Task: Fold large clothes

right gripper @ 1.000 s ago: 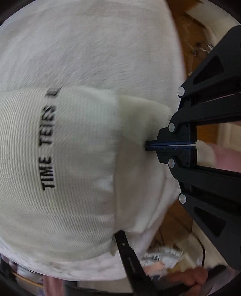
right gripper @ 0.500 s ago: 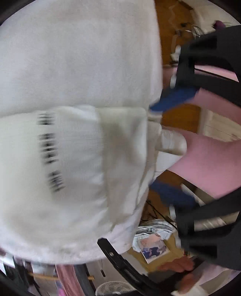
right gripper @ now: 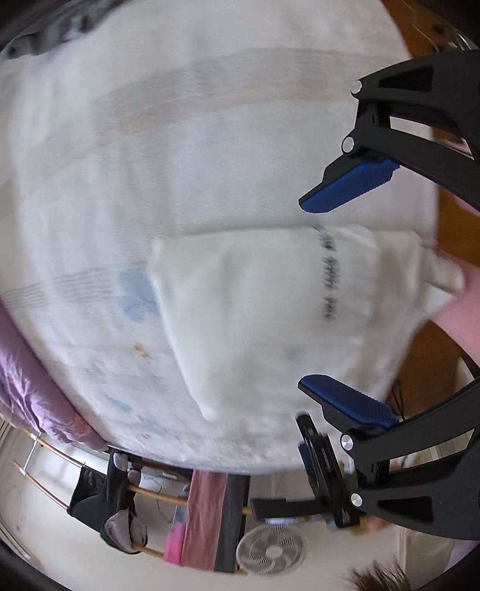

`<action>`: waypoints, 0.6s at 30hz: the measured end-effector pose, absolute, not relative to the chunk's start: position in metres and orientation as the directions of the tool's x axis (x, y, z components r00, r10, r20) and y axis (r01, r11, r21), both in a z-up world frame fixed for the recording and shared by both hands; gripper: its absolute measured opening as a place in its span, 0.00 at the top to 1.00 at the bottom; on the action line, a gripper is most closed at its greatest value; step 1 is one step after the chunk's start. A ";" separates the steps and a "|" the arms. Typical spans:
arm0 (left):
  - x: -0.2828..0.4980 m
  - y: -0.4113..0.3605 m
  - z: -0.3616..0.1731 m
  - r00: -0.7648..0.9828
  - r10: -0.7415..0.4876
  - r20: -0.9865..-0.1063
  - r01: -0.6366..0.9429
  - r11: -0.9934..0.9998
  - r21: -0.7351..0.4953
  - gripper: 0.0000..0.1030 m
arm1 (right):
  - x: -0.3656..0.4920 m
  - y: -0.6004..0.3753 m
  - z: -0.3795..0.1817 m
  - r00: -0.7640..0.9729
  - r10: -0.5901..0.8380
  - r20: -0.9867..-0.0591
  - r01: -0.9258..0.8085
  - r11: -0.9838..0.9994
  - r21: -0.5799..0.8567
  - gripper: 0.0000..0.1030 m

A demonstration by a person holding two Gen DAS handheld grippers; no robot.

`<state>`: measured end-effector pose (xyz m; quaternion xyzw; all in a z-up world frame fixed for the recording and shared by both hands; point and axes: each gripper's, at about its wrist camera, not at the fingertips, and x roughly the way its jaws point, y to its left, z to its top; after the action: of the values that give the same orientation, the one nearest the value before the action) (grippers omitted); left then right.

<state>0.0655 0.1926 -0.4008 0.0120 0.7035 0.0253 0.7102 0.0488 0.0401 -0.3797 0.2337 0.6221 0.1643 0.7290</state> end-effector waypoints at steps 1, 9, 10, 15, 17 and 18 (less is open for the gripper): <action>0.070 0.202 -0.406 0.015 0.042 -0.999 -0.016 0.999 0.042 0.13 | 0.053 0.041 -0.384 0.184 0.525 -0.831 0.031 0.842 0.538 0.17; 0.101 0.233 -0.428 0.048 -0.182 -0.982 -0.003 0.983 -0.183 0.13 | 0.076 0.060 -0.442 0.102 0.467 -0.879 -0.057 0.884 0.463 0.17; 0.103 0.237 -0.430 0.052 -0.201 -0.978 0.006 0.980 -0.201 0.13 | 0.079 0.059 -0.450 0.085 0.480 -0.873 -0.054 0.877 0.477 0.17; 0.117 0.256 -0.458 0.022 -0.461 -0.887 -0.016 0.887 -0.462 0.13 | 0.083 0.060 -0.479 0.005 0.555 -0.832 -0.011 0.832 0.555 0.17; 0.120 0.258 -0.472 -0.007 -0.505 -0.863 -0.037 0.863 -0.504 0.13 | 0.082 0.057 -0.483 -0.003 0.591 -0.807 0.014 0.807 0.591 0.17; 0.122 0.258 -0.483 -0.031 -0.522 -0.852 -0.048 0.852 -0.521 0.13 | 0.082 0.056 -0.484 -0.009 0.608 -0.794 0.028 0.794 0.608 0.16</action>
<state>0.1222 0.2582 -0.4834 -0.2048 0.6954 -0.1784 0.6653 0.0818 0.0557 -0.4843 0.2355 0.6758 0.2186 0.6634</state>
